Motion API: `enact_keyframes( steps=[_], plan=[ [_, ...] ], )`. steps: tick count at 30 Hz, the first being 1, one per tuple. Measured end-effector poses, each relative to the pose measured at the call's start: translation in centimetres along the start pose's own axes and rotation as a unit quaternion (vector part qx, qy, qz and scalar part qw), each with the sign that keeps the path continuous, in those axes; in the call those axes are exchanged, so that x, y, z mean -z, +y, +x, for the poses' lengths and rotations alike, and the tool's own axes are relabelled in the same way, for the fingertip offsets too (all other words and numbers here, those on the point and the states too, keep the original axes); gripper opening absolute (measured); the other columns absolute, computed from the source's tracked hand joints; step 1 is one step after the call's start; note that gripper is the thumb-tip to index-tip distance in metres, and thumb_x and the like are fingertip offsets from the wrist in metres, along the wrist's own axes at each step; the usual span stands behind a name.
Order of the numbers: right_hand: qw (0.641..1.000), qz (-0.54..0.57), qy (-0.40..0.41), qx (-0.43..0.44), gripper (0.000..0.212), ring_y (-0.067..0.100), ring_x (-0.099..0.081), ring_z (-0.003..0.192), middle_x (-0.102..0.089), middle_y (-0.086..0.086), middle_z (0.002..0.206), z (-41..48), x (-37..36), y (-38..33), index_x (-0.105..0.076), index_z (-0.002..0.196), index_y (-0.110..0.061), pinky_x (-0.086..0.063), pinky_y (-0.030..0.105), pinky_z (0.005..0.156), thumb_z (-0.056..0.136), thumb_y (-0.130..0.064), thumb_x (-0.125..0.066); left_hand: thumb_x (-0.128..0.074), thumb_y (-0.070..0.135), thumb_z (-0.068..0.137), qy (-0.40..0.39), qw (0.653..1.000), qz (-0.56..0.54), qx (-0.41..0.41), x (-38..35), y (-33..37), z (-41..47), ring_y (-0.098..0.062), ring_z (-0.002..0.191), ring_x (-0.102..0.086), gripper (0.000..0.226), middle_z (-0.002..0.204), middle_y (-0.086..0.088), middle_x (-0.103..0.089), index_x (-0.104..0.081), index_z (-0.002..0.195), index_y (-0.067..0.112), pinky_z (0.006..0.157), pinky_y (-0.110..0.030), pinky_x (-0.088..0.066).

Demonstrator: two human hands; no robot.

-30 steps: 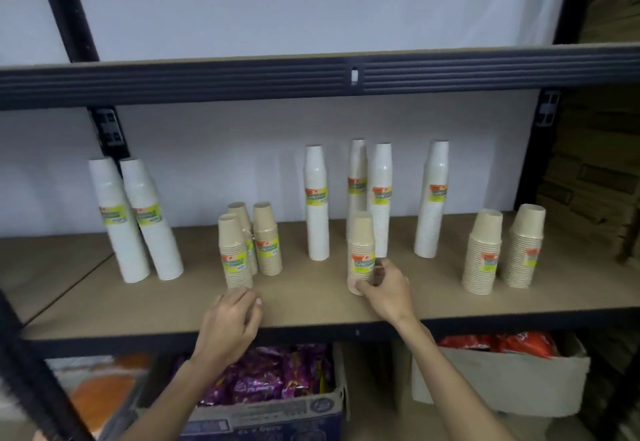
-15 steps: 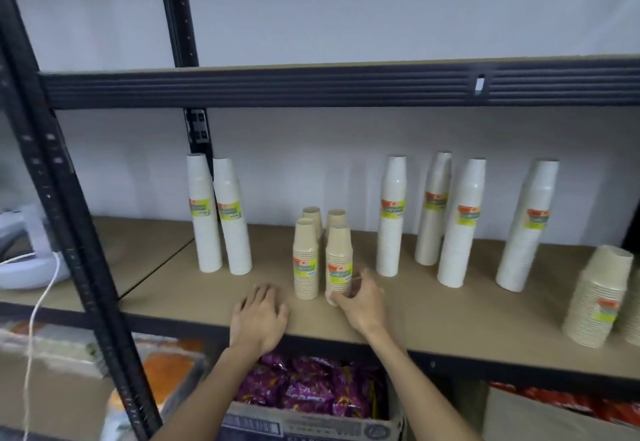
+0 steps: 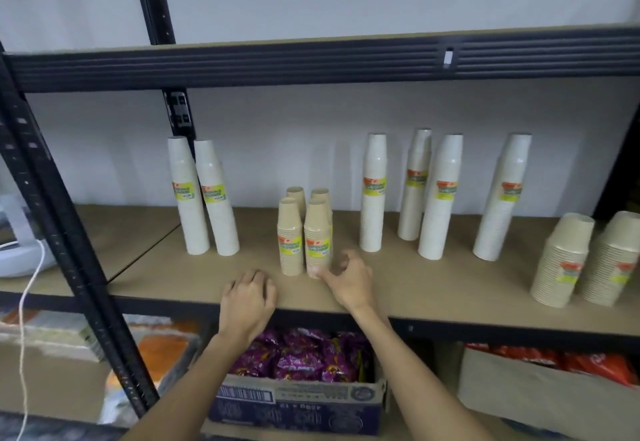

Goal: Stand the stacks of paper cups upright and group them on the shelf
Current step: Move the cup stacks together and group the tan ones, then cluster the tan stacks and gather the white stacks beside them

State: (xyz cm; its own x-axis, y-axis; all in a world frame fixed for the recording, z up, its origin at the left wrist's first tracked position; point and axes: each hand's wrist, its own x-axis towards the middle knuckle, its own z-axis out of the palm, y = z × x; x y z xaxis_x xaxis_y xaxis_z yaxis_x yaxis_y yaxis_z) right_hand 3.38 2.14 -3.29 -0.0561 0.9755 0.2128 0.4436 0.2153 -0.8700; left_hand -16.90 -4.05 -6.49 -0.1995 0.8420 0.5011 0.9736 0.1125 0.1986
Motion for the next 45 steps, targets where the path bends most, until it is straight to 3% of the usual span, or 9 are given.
enact_keyframes(
  steps=[3, 6, 11, 15, 18, 23, 33, 40, 45],
  plan=[
    [1.0, -0.002, 0.019, 0.001, 0.073, 0.02, -0.06, 0.11, -0.065, 0.002, 0.114, -0.8, 3.1, 2.1, -0.053, 0.133, -0.014, -0.048, 0.03, 0.092, 0.076, -0.052, -0.078, -0.041, 0.029, 0.093, 0.078, 0.99, 0.014, -0.116, 0.1, 2.0, -1.7, -0.022, 0.084, -0.058, 0.026, 0.092, 0.0, -0.062, -0.063, 0.093, 0.015, 0.075, -0.038, -0.044],
    [0.999, -0.017, 0.032, 0.016, 0.059, 0.013, -0.062, 0.099, -0.065, -0.002, 0.108, -2.1, 6.7, 4.1, -0.057, 0.128, -0.018, -0.049, 0.023, 0.086, 0.08, -0.047, -0.077, -0.045, 0.029, 0.093, 0.078, 0.978, -0.014, -0.194, 0.4, 7.0, -1.5, -0.021, 0.09, -0.057, 0.024, 0.098, 0.0, -0.063, -0.063, 0.101, 0.015, 0.077, -0.037, -0.045],
    [0.996, -0.041, 0.079, 0.016, 0.041, 0.008, -0.061, 0.098, -0.066, -0.006, 0.103, -3.8, 13.3, 7.2, -0.062, 0.12, -0.021, -0.048, 0.019, 0.085, 0.085, -0.039, -0.073, -0.033, 0.039, 0.097, -0.028, 0.966, -0.043, -0.255, -0.3, 18.0, 0.5, -0.021, 0.101, -0.06, 0.042, 0.11, -0.002, -0.065, -0.061, 0.114, 0.014, 0.086, -0.037, -0.045],
    [0.975, -0.041, 0.217, -0.012, 0.025, 0.013, -0.062, 0.102, -0.068, -0.006, 0.102, -5.4, 19.1, 10.2, -0.065, 0.111, -0.02, -0.046, 0.021, 0.087, 0.089, -0.032, -0.069, -0.02, 0.05, 0.101, -0.179, 0.944, -0.09, -0.263, -2.0, 25.6, 0.9, -0.026, 0.132, -0.045, 0.059, 0.149, -0.005, -0.043, -0.039, 0.145, 0.015, 0.107, -0.042, -0.036],
    [0.943, -0.009, 0.331, -0.041, 0.035, 0.018, -0.059, 0.114, -0.065, 0.002, 0.119, -6.8, 23.2, 12.4, -0.06, 0.123, -0.013, -0.048, 0.032, 0.098, 0.091, -0.023, -0.068, -0.018, 0.059, 0.099, -0.266, 0.918, -0.111, -0.272, -3.8, 30.1, 1.1, -0.02, 0.148, -0.018, 0.068, 0.162, -0.001, -0.017, -0.021, 0.153, 0.019, 0.119, -0.045, -0.02],
    [0.946, -0.023, 0.316, -0.073, 0.066, 0.022, -0.046, 0.134, -0.051, 0.006, 0.142, -5.4, 27.1, 14.4, -0.041, 0.145, -0.01, -0.038, 0.036, 0.111, 0.088, -0.019, -0.072, -0.013, 0.06, 0.097, -0.269, 0.919, -0.083, -0.275, -5.3, 33.4, 1.1, -0.017, 0.149, -0.013, 0.07, 0.163, -0.001, -0.014, -0.019, 0.154, 0.02, 0.118, -0.042, -0.014],
    [0.974, -0.015, 0.213, -0.077, 0.041, 0.023, -0.061, 0.113, -0.066, 0.0, 0.108, -2.5, 27.2, 13.8, -0.056, 0.113, -0.022, -0.051, 0.04, 0.098, 0.079, -0.018, -0.08, -0.02, 0.047, 0.102, -0.152, 0.926, -0.069, -0.339, -3.4, 25.7, 1.1, -0.016, 0.129, -0.046, 0.052, 0.147, 0.002, -0.045, -0.047, 0.137, 0.02, 0.105, -0.034, -0.034],
    [0.994, 0.0, 0.105, -0.005, 0.053, 0.015, -0.061, 0.114, -0.067, -0.006, 0.117, -3.5, 18.4, 9.5, -0.056, 0.12, -0.028, -0.052, 0.044, 0.099, 0.075, -0.03, -0.084, -0.012, 0.058, 0.097, -0.15, 0.939, -0.127, -0.282, -2.4, 15.8, -1.2, -0.014, 0.127, -0.049, 0.065, 0.14, 0.005, -0.052, -0.054, 0.131, 0.022, 0.105, -0.036, -0.041],
    [0.998, 0.006, 0.046, 0.037, 0.058, 0.016, -0.061, 0.11, -0.068, -0.012, 0.109, -3.7, 10.6, 5.6, -0.056, 0.119, -0.033, -0.052, 0.042, 0.096, 0.069, -0.041, -0.083, -0.033, 0.041, 0.101, -0.067, 0.962, -0.112, -0.239, -0.9, 7.5, -2.9, -0.014, 0.115, -0.057, 0.04, 0.127, 0.005, -0.061, -0.061, 0.12, 0.019, 0.097, -0.033, -0.047]
  ],
)
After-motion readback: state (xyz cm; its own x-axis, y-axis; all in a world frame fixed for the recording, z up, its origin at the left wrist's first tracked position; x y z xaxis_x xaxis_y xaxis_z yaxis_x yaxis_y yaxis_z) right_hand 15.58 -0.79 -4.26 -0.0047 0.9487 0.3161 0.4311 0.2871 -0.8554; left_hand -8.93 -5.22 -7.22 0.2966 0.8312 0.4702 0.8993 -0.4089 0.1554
